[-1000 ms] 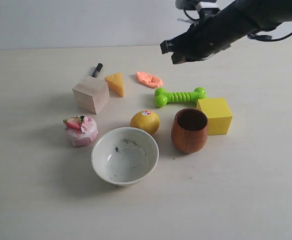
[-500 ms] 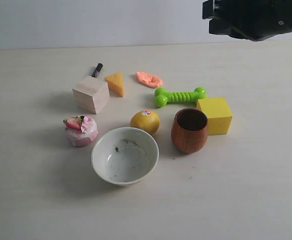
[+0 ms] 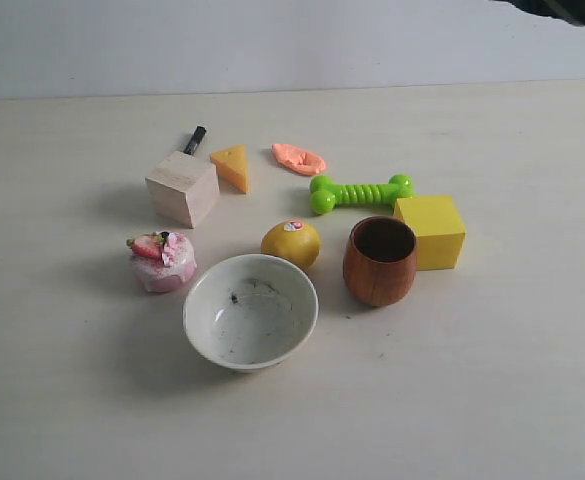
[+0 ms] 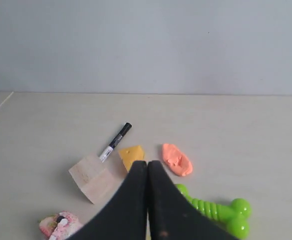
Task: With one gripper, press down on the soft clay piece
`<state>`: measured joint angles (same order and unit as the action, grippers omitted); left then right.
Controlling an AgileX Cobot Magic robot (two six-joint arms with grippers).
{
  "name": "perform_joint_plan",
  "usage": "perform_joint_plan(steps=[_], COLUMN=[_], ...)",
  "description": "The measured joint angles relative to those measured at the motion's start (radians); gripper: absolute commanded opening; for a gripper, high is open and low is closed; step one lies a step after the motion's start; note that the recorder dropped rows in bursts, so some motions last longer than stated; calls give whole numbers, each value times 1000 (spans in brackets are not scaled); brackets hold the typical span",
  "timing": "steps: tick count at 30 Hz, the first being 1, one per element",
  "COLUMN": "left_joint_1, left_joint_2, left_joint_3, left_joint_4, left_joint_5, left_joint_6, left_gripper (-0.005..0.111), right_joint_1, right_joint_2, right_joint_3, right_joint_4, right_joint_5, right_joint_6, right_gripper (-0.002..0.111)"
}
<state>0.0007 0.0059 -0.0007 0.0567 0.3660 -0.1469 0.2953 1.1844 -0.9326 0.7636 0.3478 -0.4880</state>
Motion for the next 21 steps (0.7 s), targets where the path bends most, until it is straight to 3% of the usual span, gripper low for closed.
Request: perform_joint_plan(steps=[10, 13, 21], left_joint_1=[0, 0, 0], left_joint_2=[0, 0, 0], left_joint_3=[0, 0, 0], left_joint_4=[0, 0, 0], left_joint_5=[0, 0, 0], left_joint_6=[0, 0, 0], left_gripper=[0, 0, 0], right_joint_1=[-30, -93, -372], right_joint_2=[-90, -134, -361], right_joint_3=[0, 0, 122], right_joint_4=[-130, -154, -178], right_joint_5=[-42, -10, 29], right_joint_6=[-5, -5, -7], right_gripper=[0, 0, 0])
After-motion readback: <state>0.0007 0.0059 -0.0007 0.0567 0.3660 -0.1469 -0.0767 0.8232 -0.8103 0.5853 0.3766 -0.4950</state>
